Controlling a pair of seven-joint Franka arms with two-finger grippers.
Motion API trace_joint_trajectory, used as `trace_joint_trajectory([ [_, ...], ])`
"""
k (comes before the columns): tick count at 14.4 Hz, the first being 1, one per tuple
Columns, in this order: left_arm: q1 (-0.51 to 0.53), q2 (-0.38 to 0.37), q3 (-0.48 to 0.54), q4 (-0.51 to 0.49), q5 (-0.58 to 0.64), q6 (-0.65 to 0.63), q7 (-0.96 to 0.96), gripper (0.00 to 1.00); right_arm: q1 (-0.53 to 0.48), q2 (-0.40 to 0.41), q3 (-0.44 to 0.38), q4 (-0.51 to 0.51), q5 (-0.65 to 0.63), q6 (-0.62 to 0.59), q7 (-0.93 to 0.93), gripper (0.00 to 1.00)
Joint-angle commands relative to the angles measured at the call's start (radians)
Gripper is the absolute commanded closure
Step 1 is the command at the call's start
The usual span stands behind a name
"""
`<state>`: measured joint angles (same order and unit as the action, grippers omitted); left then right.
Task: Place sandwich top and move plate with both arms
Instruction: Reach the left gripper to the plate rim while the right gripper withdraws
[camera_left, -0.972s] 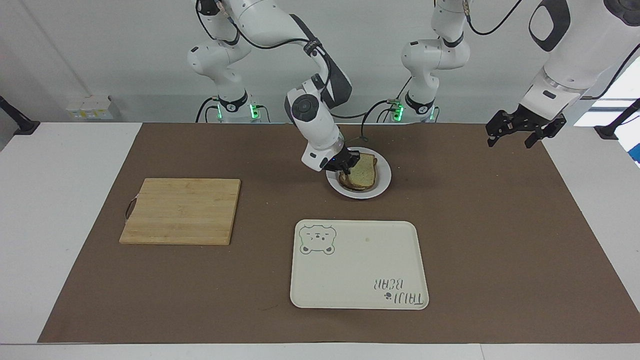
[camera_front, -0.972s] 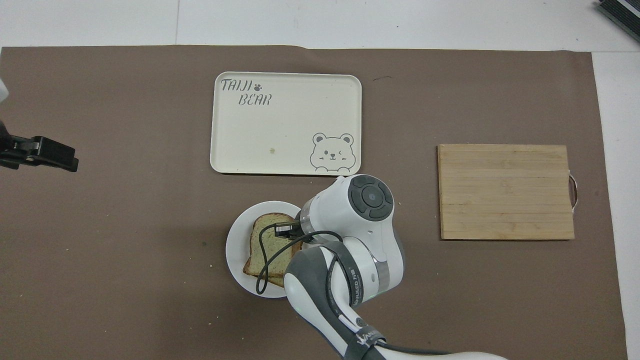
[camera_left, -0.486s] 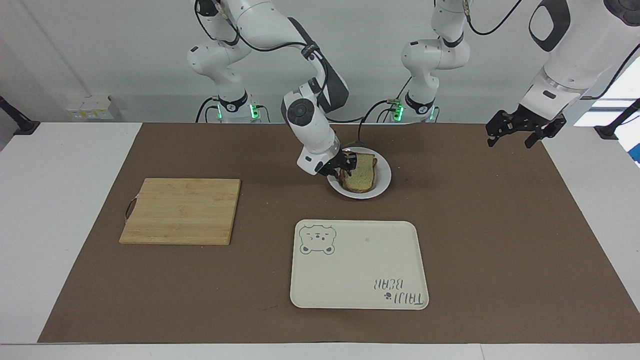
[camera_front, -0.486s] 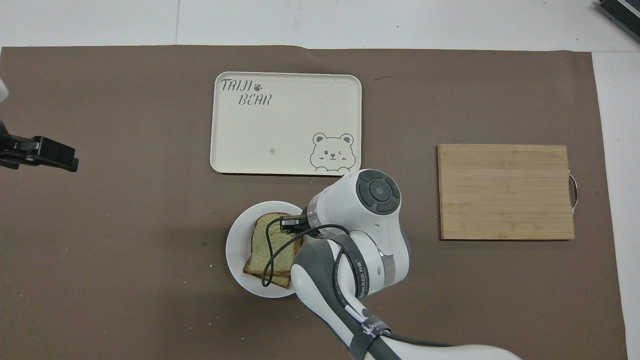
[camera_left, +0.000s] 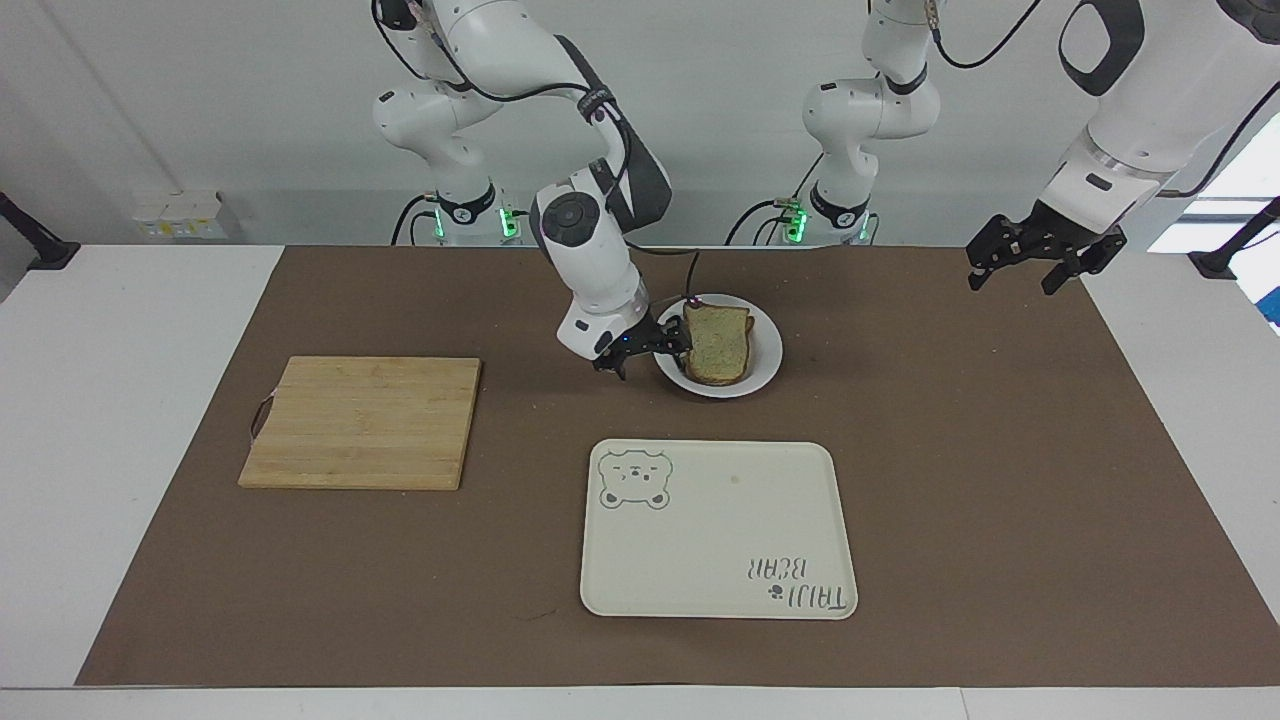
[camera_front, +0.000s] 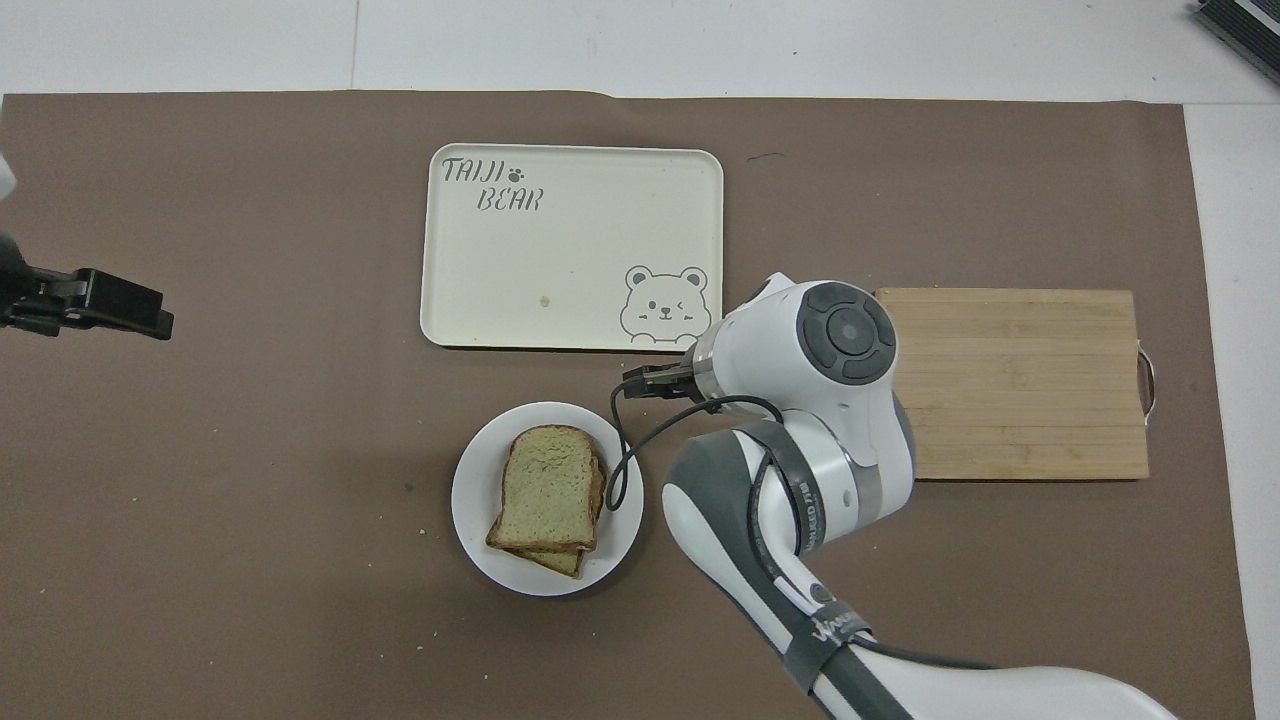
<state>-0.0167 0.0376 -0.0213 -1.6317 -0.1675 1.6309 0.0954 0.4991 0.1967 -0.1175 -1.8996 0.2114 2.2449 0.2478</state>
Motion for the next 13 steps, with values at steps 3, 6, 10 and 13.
trace_joint_trajectory([
  [3, 0.020, -0.024, -0.005, -0.241, -0.214, 0.182, 0.142, 0.00, -0.091, -0.054, 0.009, 0.062, -0.117, -0.175, -0.016, 0.00],
  [6, 0.012, -0.024, -0.005, -0.393, -0.347, 0.286, 0.243, 0.00, -0.131, -0.088, 0.009, 0.102, -0.145, -0.249, -0.024, 0.00],
  [10, -0.008, -0.021, -0.005, -0.595, -0.535, 0.406, 0.435, 0.00, -0.189, -0.170, 0.009, 0.103, -0.147, -0.320, -0.027, 0.00],
  [13, -0.043, -0.025, -0.005, -0.684, -0.602, 0.418, 0.458, 0.00, -0.235, -0.213, 0.007, 0.105, -0.148, -0.358, -0.027, 0.00],
])
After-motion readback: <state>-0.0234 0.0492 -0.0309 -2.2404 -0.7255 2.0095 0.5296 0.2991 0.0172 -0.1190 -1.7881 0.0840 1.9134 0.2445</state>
